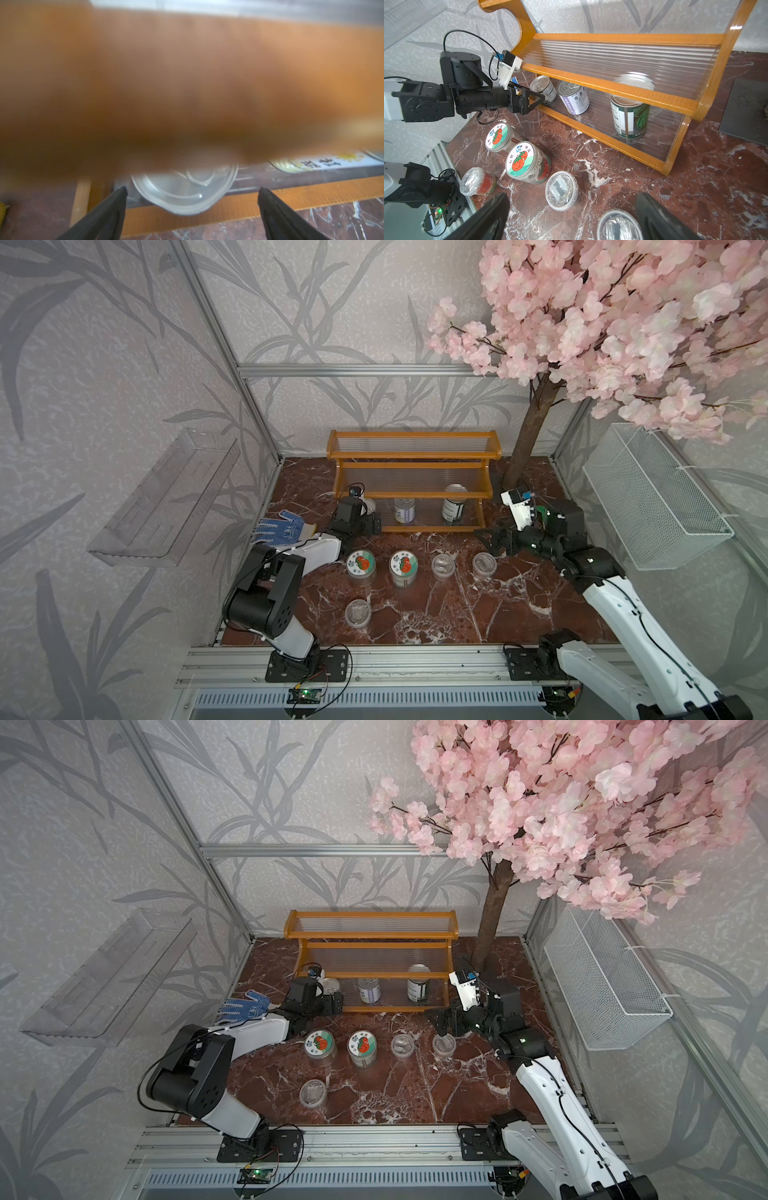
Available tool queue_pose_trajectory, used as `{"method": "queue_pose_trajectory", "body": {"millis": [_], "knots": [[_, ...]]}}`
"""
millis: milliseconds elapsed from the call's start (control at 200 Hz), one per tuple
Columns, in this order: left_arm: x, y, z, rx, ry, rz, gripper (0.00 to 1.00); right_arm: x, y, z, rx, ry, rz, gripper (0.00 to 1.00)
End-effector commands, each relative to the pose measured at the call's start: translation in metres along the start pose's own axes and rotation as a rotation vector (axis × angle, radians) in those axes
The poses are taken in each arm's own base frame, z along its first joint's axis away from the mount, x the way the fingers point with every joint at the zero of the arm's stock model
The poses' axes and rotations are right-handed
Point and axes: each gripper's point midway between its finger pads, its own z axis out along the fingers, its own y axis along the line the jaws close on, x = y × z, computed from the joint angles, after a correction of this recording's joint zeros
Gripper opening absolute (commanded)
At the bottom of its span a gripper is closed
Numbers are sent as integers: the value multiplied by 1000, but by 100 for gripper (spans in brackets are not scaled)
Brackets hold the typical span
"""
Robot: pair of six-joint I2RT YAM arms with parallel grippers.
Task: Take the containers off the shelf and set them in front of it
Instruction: 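Pick up a container from the shelf.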
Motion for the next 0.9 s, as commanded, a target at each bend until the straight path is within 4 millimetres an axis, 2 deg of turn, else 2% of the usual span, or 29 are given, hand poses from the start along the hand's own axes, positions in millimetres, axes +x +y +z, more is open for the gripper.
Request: {"method": "queue_pose_trajectory", "body": {"millis": [0,365,680,895], "knots": [[-16,0,4,6,-40,5,100,-6,0,-1,8,-23,-27,99],[-23,1,15,12,-77,6,100,-8,-2,-1,19,-29,-33,99],[-17,0,27,8,-45,23,99,-9,-4,-1,27,-29,-35,99],[-15,-3,32,21,-22,32,90,-11,-4,-1,31,-32,-36,99]]}}
